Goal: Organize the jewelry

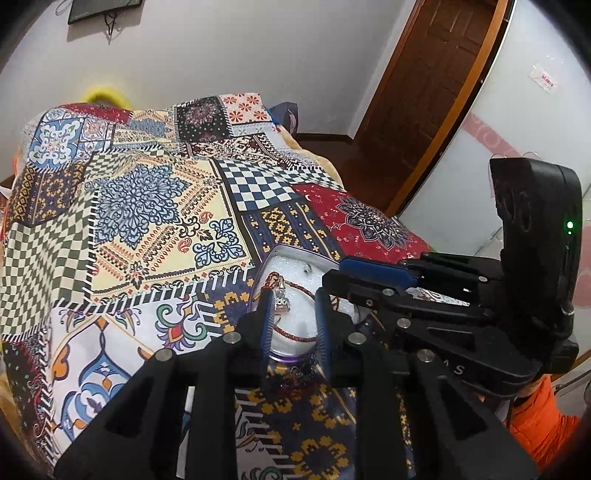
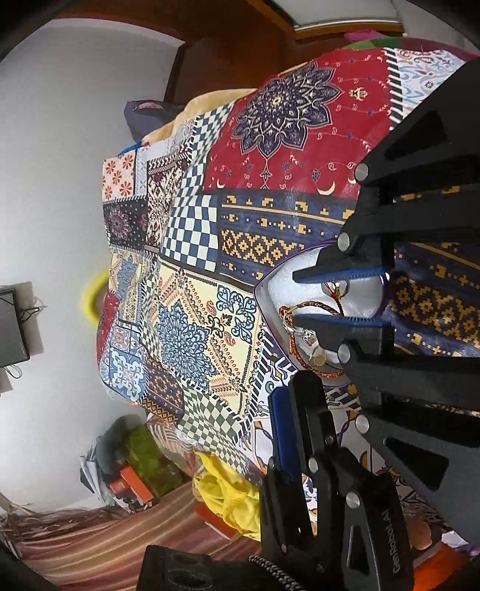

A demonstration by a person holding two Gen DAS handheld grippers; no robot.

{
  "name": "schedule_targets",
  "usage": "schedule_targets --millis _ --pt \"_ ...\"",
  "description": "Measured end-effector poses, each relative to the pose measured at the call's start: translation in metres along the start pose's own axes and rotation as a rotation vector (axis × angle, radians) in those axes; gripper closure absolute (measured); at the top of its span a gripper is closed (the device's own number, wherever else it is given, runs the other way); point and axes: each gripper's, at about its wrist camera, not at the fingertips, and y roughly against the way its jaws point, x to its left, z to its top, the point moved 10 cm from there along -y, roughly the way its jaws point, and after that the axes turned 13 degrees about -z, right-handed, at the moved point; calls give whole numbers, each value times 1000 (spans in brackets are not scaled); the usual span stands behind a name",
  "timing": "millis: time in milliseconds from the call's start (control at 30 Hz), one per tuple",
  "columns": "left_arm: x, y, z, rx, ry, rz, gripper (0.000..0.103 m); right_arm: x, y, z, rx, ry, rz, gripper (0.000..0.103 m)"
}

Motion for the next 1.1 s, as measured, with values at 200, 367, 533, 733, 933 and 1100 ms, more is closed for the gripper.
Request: schedule_targets --millis 200,367,533,733,933,1100 --pt "-3 15 -7 4 -29 38 75 -3 18 2 -30 -1 -27 79" --pt "8 15 -26 50 -41 95 71 -5 31 -1 -58 -8 -51 64" --pt "33 -1 -54 163 -27 150 71 -5 36 -13 -55 -9 -65 63" --pt "47 -19 -75 238 -30 179 70 -5 33 -36 -24 -11 -79 63" --pt "41 -26 -74 227 -54 184 58 -10 30 -56 10 -26 -95 63" --pt "23 -29 -79 239 -90 154 58 -17 33 -63 16 -29 -121 63"
